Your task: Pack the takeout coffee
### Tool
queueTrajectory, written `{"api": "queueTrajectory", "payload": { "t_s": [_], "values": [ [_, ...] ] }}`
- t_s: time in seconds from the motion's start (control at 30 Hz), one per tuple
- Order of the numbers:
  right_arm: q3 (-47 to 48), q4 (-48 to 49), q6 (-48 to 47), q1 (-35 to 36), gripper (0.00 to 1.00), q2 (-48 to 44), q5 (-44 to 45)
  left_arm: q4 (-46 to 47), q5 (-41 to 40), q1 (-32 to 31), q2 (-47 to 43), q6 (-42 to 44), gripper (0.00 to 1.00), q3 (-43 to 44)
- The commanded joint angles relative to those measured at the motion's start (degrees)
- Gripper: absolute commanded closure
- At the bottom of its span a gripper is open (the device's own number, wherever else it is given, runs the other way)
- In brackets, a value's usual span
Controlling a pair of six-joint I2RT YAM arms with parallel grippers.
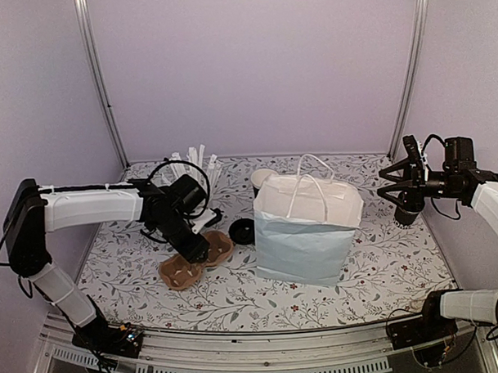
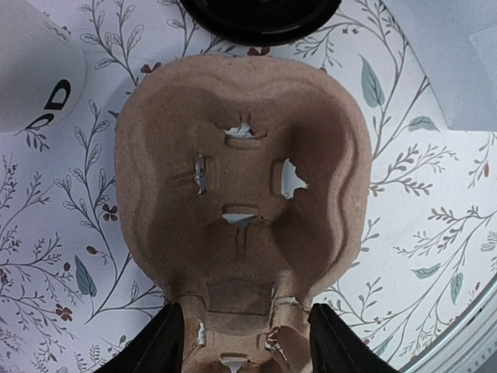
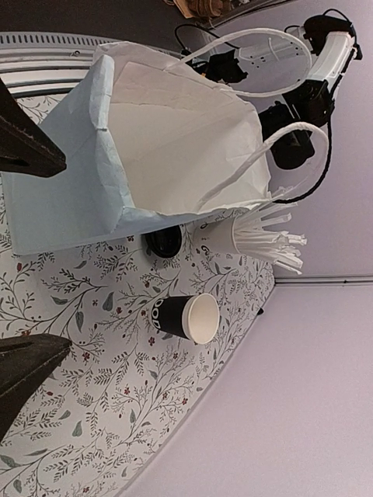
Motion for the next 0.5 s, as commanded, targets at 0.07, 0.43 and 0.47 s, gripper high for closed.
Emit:
{"api": "queueTrajectory", "payload": {
  "t_s": [0.07, 0.43, 0.47],
  "values": [
    [-0.4, -0.3, -0.7, -0.3, 0.27, 0.2, -0.6, 1.0, 1.2, 2.2, 2.2, 2.3, 0.46, 0.4],
    [-0.7, -0.3, -0.9, -0.3, 0.27, 0.3, -0.5, 1.6, 3.6, 2.9, 5.0, 3.5, 0.55, 1.4],
    [-0.7, -0.3, -0.9, -0.3, 0.27, 0.3, -0.5, 1.6, 4.0, 2.8, 5.1, 3.7, 0.56, 1.3]
  ]
}}
